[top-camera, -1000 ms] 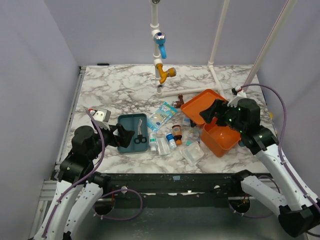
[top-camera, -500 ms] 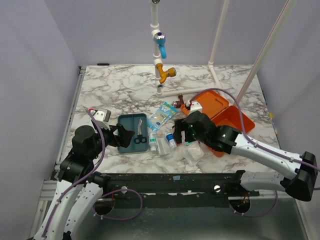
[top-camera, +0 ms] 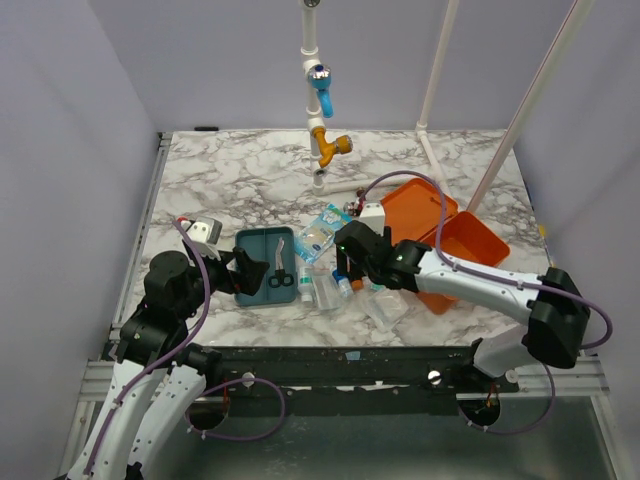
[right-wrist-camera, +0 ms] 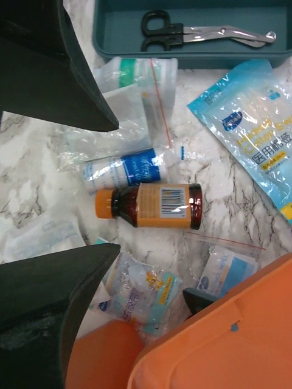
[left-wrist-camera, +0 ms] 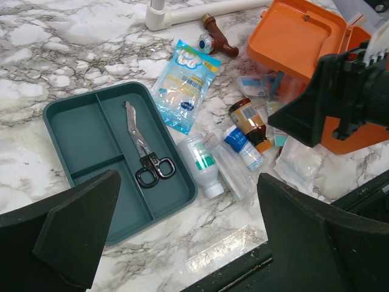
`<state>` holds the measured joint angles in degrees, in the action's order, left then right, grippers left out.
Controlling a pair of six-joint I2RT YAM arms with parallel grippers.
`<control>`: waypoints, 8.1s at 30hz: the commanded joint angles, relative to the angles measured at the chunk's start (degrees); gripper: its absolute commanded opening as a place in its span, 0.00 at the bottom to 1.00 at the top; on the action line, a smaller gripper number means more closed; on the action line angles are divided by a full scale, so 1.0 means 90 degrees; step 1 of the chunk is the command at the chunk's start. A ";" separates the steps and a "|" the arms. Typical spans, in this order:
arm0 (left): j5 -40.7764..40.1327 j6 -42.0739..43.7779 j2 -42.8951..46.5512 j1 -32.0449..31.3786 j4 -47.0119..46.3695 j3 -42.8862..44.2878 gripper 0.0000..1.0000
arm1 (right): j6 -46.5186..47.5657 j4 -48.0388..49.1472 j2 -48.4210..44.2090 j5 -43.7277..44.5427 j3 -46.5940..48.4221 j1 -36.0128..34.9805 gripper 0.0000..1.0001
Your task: Organize the medicine kit
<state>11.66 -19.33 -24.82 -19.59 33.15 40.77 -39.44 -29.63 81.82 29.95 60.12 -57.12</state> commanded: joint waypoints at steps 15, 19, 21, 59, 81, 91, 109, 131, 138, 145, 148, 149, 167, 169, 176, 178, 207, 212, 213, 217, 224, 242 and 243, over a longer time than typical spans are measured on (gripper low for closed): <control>0.0091 -0.0039 0.0085 -0.0010 0.0073 0.0118 0.99 | -0.0594 0.0184 0.1967 0.0846 0.0801 0.0208 0.67; 0.0120 -0.0049 0.0114 -0.0010 0.0060 0.0099 0.99 | -0.0549 0.0557 0.1959 0.0557 0.0525 0.0449 0.65; 0.0120 -0.0049 0.0118 -0.0010 0.0065 0.0096 0.99 | -0.0491 0.0631 0.2019 0.0437 0.0490 0.0529 0.65; 0.0118 -0.0039 0.0052 -0.0010 0.0084 0.0089 0.99 | 0.0776 0.0351 0.0164 -0.0437 0.0331 0.0668 0.31; 0.0247 -0.0059 0.0099 -0.0011 0.0057 0.0080 0.99 | 0.3971 -0.1253 -0.2076 0.1633 0.0481 0.0673 0.30; 0.0290 -0.0079 0.0153 -0.0021 0.0039 0.0069 0.99 | 0.5098 -0.1370 -0.2590 0.2230 -0.0022 0.0668 0.28; 0.0311 -0.0088 0.0220 -0.0074 0.0052 0.0059 0.99 | 0.5996 -0.0673 -0.3362 0.1712 -0.1784 0.0775 0.28; 0.0355 -0.0098 0.0318 -0.0160 0.0043 0.0040 0.99 | 0.5986 -0.0243 -0.3121 0.0388 -0.2326 0.1465 0.26; 0.0356 -0.0098 0.0315 -0.0185 0.0045 0.0044 0.98 | 0.6079 -0.0172 -0.2864 0.0173 -0.2346 0.1582 0.26; 0.0379 -0.0098 0.0323 -0.0196 0.0033 0.0040 0.99 | 0.6245 0.0088 -0.2547 -0.0433 -0.2325 0.2096 0.19; 0.0413 -0.0108 0.0302 -0.0220 0.0035 0.0055 0.98 | 0.6264 0.0145 -0.2295 -0.0591 -0.2279 0.2331 0.18; 0.0422 -0.0108 0.0304 -0.0219 0.0036 0.0050 0.98 | 0.6261 0.0131 -0.2202 -0.0654 -0.2236 0.2360 0.17; 0.0433 -0.0118 0.0393 -0.0290 0.0027 0.0042 0.99 | 0.5870 -0.0219 -0.1486 -0.0390 -0.1421 0.2569 0.41; 0.0438 -0.0118 0.0377 -0.0293 0.0024 0.0045 0.99 | 0.5864 -0.0242 -0.1484 -0.0427 -0.1389 0.2570 0.44; 0.0418 -0.0118 0.0344 -0.0290 0.0022 0.0040 0.99 | 0.5820 -0.0397 -0.1515 -0.0461 -0.1215 0.2574 0.52; 0.0413 -0.0118 0.0332 -0.0293 0.0023 0.0042 0.99 | 0.5820 -0.0442 -0.1513 -0.0457 -0.1197 0.2568 0.54; 0.0067 -0.0118 -0.0084 -0.0294 0.0116 0.0069 0.98 | 0.3812 -0.1795 -0.1520 -0.2750 0.1870 0.2565 0.75; -0.0049 -0.0099 -0.0184 -0.0285 0.0169 0.0079 0.99 | 0.3251 -0.1659 -0.1202 -0.3065 0.1791 0.2283 0.73; -0.0078 -0.0099 -0.0215 -0.0285 0.0182 0.0093 0.98 | 0.3118 -0.1584 -0.1163 -0.2989 0.1733 0.2180 0.73; -0.0158 -0.0098 -0.0313 -0.0279 0.0232 0.0109 0.99 | 0.2555 -0.1094 -0.1101 -0.2820 0.1366 0.1710 0.72; -0.0276 -0.0088 -0.0425 -0.0283 0.0269 0.0127 0.99 | 0.1809 -0.0785 -0.0411 -0.2132 0.0919 0.0784 0.71; -0.0239 -0.0069 -0.0578 -0.0283 0.0301 0.0138 0.99 | -0.0019 0.1250 0.0769 -0.1866 -0.0211 -0.0609 0.68; -0.0246 -0.0069 -0.0561 -0.0283 0.0301 0.0138 0.99 | -0.0126 0.1295 0.0849 -0.1811 -0.0198 -0.0652 0.68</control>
<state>10.02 -20.12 -30.06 -21.89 35.94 40.77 -35.18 -23.05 86.78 10.39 57.69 -61.17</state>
